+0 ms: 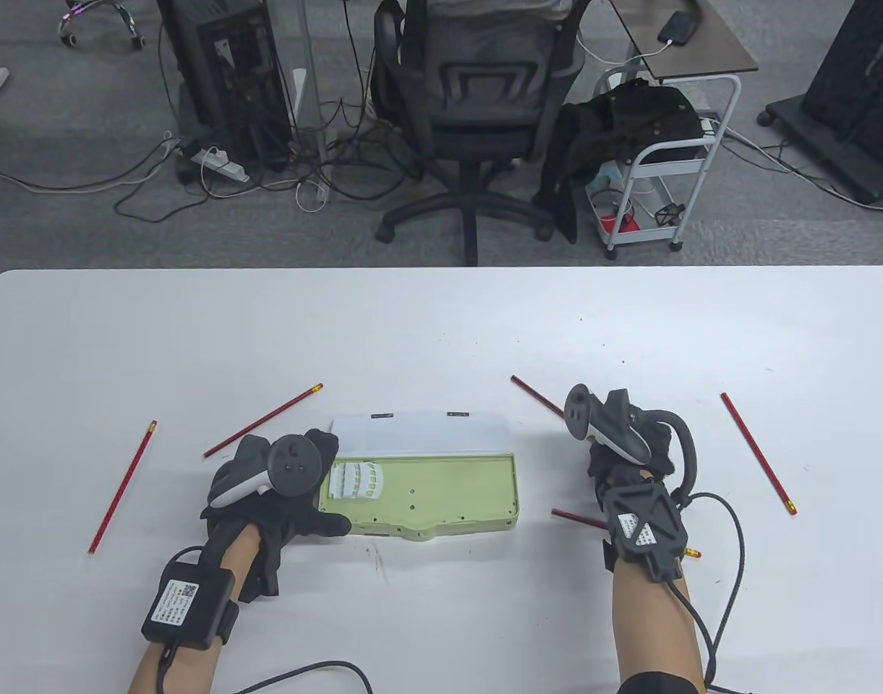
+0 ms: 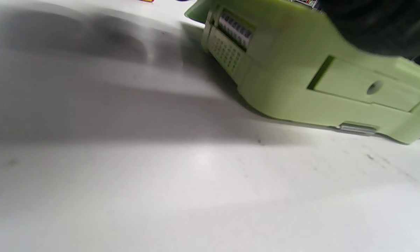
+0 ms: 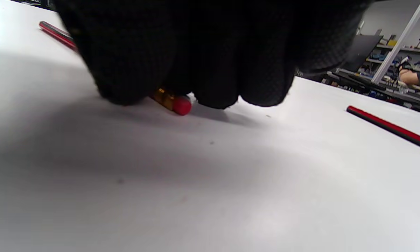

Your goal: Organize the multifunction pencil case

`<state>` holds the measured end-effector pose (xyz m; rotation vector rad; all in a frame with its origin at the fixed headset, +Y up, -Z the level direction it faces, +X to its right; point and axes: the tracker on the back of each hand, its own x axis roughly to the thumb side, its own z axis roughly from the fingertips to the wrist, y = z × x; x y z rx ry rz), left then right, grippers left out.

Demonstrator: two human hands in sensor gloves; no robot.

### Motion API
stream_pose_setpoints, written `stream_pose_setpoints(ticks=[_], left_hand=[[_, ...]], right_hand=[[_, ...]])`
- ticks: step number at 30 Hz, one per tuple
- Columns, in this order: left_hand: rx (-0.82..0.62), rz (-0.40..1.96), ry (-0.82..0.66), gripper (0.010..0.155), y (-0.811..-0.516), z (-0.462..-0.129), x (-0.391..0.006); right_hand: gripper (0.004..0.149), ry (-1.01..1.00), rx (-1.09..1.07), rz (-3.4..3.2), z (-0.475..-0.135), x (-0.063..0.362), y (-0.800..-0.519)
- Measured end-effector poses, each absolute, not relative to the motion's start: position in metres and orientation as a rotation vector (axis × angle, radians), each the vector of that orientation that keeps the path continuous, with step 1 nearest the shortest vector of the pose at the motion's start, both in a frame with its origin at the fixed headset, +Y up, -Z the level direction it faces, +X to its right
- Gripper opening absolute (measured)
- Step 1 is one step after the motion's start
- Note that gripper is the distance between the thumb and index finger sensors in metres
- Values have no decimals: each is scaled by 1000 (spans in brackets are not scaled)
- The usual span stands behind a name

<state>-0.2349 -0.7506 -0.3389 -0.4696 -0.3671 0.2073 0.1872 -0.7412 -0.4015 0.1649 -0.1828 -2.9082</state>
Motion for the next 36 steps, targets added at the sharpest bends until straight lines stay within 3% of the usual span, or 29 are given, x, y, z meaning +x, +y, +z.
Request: stream_pose_setpoints(ticks=[21,28,36], left_hand=[[-470,163,-362,122,-750,-337,-232],[-470,160,-362,122,-750,-337,-232],[-465,151,-358,121,-750,-338,-231]], right_hand=[[39,-126,49,-2797,-399,169,-750],[40,-250,55,-2769,-405,171,-750],[40,-314,113,-2935,-391,180,-727]])
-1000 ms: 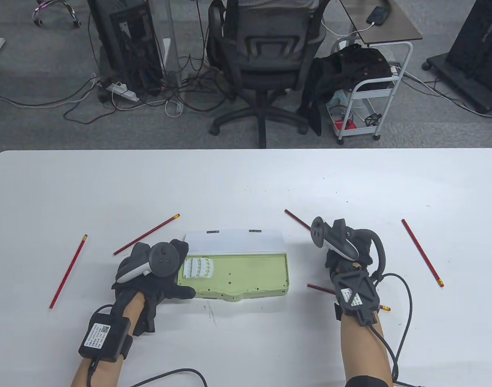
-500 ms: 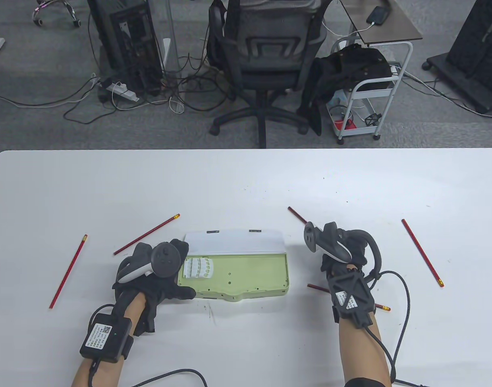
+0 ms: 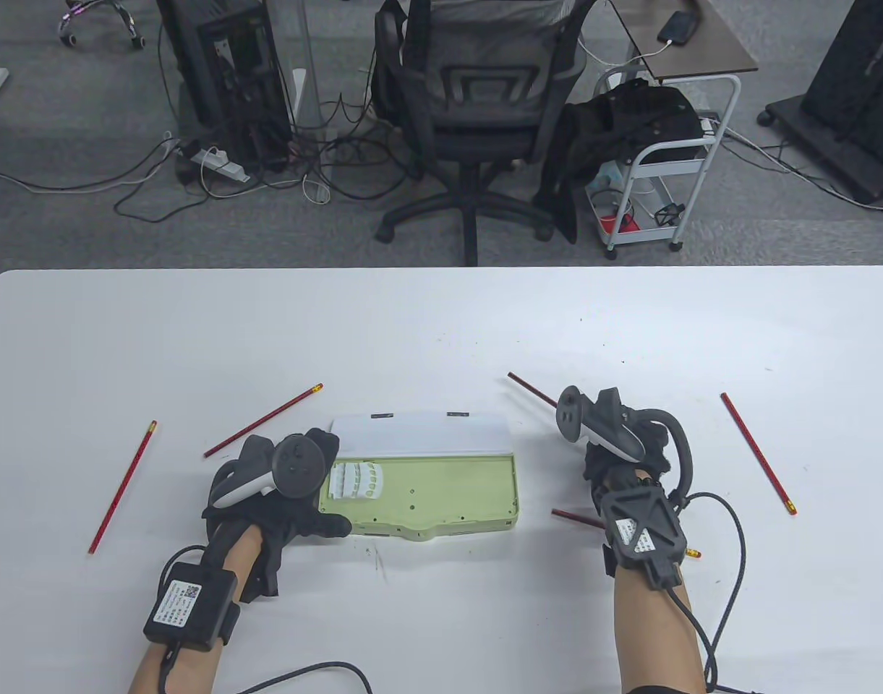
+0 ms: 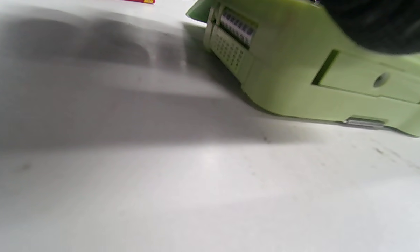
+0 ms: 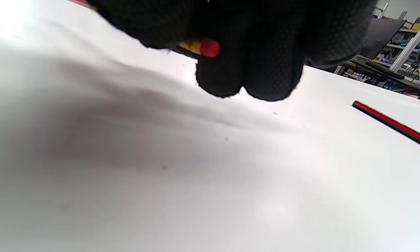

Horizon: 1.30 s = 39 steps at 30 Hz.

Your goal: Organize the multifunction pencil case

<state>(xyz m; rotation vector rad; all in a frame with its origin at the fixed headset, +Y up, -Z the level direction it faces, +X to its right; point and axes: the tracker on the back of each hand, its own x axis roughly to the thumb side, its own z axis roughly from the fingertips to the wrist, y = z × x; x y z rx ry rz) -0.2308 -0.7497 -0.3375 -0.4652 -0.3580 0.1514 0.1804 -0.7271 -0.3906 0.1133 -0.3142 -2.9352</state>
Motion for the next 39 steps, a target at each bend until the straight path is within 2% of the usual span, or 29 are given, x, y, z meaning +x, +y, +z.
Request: stream_pose_setpoints(ticks=[5,10,15,23,30,39], left_hand=[[-464,158,-357,121,-750,-338,-231],[-464,180,-361,121,-750,-339,-232],[-469,193,-361,121,-750,-340,-233],[-480,202,-361,121,-750,-341,-234],[-487,207,-363,121,-750,-341,-234],[-488,205,-363,121,-750,-342,-234]], right_hand=[[41,-249,28,-2978,-371,179,-703],[42,-168,-132,-2960,-349,164,-691],[41,-77,-295,-2913,-337,138,-692],[41,2,-478,-2829,-340,83,-696],[41,13,-525,-2776,-344,52,-700],[41,33,-542,-2707,-344,41,-707]])
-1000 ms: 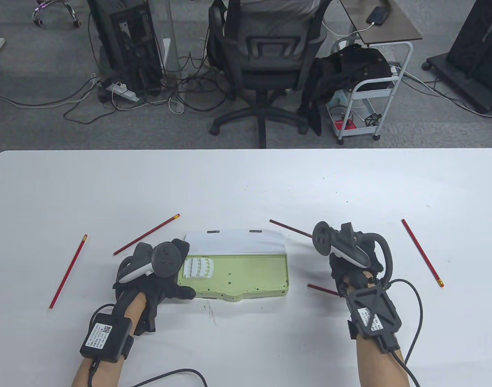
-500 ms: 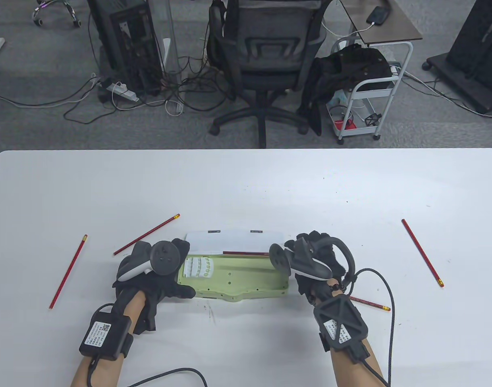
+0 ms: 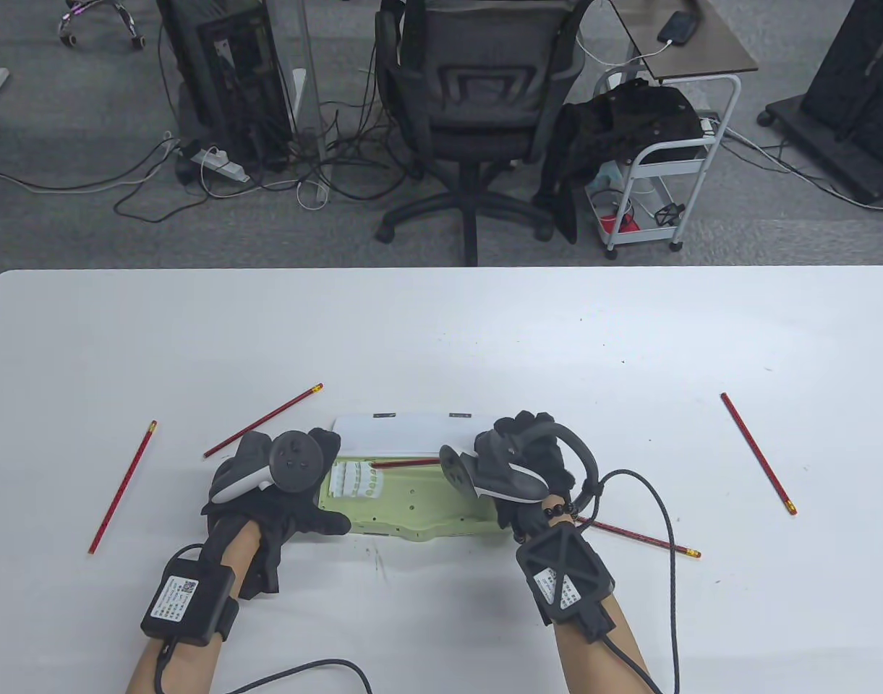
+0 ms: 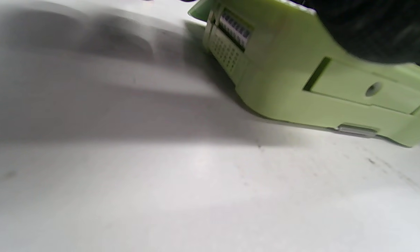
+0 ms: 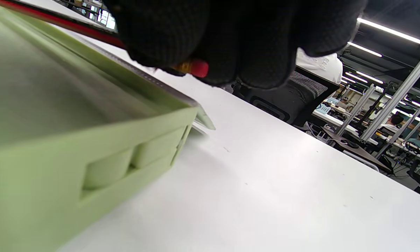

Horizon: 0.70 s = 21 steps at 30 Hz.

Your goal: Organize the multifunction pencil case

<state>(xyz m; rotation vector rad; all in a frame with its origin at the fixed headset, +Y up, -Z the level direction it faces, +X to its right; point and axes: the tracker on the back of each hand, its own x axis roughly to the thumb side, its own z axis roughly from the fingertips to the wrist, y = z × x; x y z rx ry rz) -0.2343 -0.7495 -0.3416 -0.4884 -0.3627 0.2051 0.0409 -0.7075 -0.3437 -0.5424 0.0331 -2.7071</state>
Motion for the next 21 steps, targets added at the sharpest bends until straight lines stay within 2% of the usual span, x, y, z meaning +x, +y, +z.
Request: stream_pose_setpoints(ticks=[9,14,21], left_hand=[[-490,208,-363,121,-750,-342,-234],[-496,216,-364,120,-750,-342,-234],[-541,192,-348,120,-747,-343,-231]], right_hand=[[41,69,-573,-2833,-346,38,-710],[44,84,-514,-2958,-346,52,-705],[54,-161,-71,-3242,-357,95,-706]])
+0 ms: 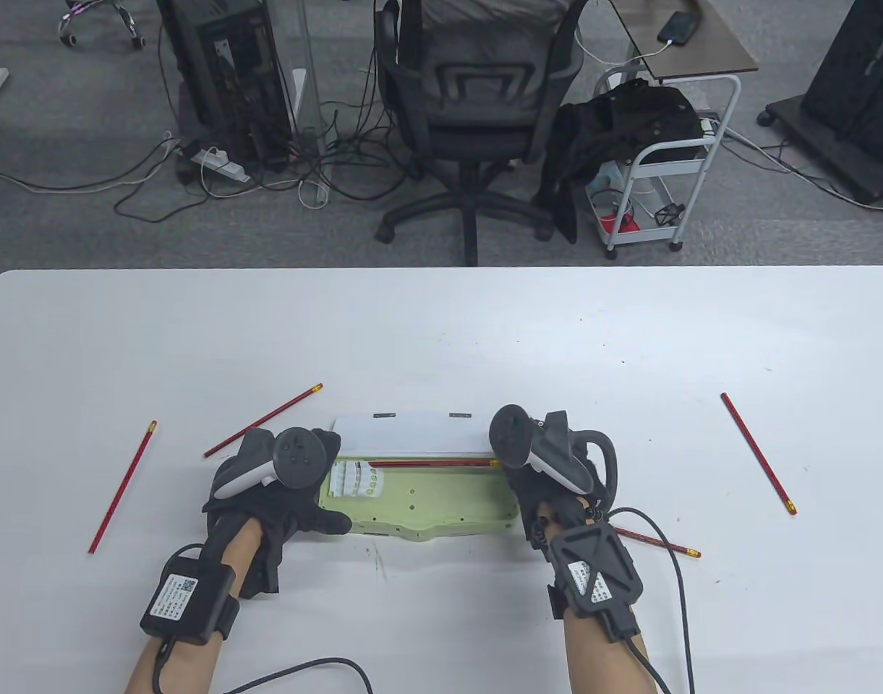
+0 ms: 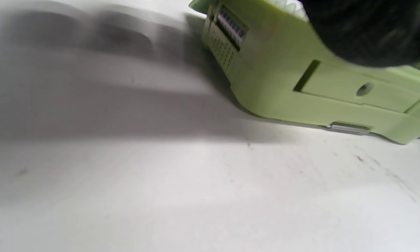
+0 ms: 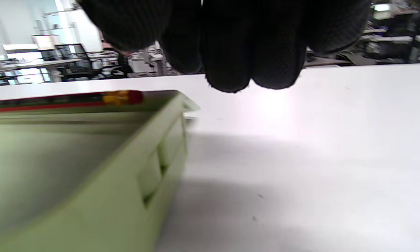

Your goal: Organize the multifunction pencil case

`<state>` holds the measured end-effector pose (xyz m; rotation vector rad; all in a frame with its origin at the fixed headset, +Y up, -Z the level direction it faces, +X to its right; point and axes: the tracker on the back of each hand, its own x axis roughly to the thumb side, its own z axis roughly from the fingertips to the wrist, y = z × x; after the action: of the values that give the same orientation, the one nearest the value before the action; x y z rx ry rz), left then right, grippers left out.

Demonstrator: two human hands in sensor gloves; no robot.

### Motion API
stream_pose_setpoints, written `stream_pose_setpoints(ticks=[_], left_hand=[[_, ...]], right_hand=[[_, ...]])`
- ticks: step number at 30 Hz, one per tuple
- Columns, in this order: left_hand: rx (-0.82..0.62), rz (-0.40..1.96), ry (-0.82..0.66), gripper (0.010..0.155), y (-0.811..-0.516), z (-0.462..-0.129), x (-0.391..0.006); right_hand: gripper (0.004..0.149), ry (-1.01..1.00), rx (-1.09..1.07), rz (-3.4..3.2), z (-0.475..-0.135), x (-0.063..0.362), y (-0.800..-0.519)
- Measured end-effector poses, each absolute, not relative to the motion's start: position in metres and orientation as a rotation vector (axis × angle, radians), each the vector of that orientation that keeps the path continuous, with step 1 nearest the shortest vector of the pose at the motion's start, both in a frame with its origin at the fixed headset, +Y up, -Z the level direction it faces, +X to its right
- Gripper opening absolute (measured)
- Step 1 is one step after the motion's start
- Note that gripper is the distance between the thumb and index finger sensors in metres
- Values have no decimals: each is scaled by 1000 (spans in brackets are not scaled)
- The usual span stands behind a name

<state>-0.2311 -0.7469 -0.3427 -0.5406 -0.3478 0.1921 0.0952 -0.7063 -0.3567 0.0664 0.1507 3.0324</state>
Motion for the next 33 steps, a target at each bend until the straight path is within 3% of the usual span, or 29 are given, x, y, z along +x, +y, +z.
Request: stream_pose_setpoints(ticks=[22,29,33], left_hand=[[-563,238,-355,119,-749,-343,-234],[-565,244,-357,120,-749,-343,-234],[-563,242,-356,120,-749,-344,-234]], right_hand=[[86,264,-110,3121,-357,71,-734],[85,253,-44,3136,-359,66,-733],[77,200,-33,3060,-349,103,-711]])
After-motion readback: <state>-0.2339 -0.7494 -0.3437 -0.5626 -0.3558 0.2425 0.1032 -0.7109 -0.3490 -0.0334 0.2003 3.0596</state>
